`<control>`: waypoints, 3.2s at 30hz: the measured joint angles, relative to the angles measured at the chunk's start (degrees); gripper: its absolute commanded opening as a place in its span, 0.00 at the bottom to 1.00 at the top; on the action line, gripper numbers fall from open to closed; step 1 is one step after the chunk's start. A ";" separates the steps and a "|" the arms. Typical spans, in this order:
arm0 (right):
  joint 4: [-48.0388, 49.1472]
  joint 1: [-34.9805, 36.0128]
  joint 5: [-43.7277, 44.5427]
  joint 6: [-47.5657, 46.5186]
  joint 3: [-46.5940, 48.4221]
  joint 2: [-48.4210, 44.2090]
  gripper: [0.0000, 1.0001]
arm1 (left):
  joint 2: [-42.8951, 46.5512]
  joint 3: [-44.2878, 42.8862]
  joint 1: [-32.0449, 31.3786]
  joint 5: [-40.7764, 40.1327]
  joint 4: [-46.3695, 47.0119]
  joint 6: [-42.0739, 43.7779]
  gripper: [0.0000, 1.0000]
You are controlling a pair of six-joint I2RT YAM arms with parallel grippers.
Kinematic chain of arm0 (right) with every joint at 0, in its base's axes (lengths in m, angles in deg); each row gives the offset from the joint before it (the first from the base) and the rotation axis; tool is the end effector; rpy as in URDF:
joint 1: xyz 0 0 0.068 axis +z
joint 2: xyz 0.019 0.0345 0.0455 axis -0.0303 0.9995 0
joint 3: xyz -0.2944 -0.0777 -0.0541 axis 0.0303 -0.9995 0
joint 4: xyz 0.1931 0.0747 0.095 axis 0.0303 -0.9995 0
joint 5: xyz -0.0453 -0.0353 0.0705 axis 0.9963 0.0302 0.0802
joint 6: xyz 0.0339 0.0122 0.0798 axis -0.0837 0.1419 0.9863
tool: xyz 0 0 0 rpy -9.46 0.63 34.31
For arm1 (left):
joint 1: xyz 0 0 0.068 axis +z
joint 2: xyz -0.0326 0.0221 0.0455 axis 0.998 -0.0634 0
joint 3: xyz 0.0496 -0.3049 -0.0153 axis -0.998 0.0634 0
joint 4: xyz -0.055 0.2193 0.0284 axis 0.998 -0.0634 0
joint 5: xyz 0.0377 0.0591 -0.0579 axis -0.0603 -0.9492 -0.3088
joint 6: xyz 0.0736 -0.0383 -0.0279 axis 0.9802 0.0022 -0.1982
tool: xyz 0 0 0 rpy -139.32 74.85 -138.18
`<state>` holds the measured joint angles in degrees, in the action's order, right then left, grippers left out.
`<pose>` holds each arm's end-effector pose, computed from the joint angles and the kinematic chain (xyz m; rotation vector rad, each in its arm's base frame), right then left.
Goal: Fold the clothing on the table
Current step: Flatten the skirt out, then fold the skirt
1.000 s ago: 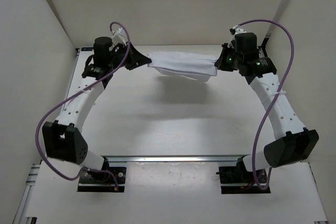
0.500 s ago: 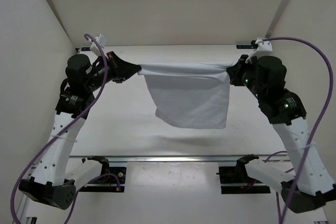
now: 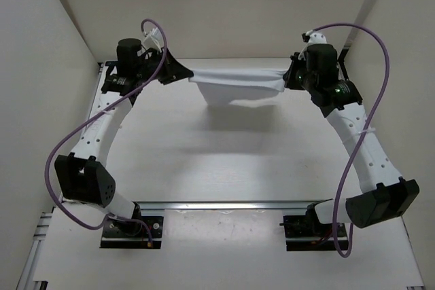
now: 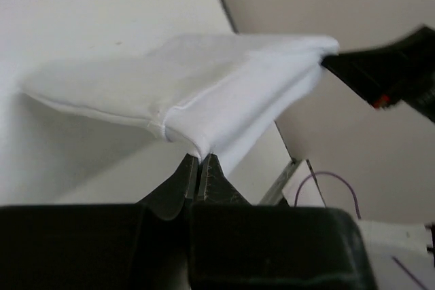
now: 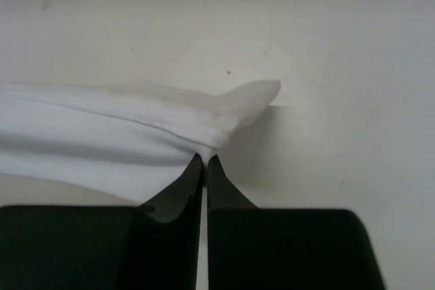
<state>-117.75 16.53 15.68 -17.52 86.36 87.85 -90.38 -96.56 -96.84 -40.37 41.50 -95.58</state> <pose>0.2782 0.0814 0.4348 0.0335 2.0054 0.2490 0.3269 -0.1086 0.4103 0.0236 2.0866 -1.1395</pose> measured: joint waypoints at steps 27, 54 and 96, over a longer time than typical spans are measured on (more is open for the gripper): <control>1.92 -9.86 -21.73 2.10 -1.57 7.50 0.00 | -3.50 4.79 2.05 8.94 8.24 -0.24 0.00; -0.09 -16.98 -29.88 3.39 15.54 41.27 0.00 | -26.93 12.66 -5.66 -0.59 22.05 -16.52 0.00; -23.41 -17.40 -16.39 -3.15 11.61 42.60 0.28 | -17.18 28.55 -12.09 -7.61 22.99 -15.15 0.73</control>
<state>-141.16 -0.87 -0.71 -20.67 97.97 130.45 -107.56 -68.01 -108.93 -47.97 64.49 -110.73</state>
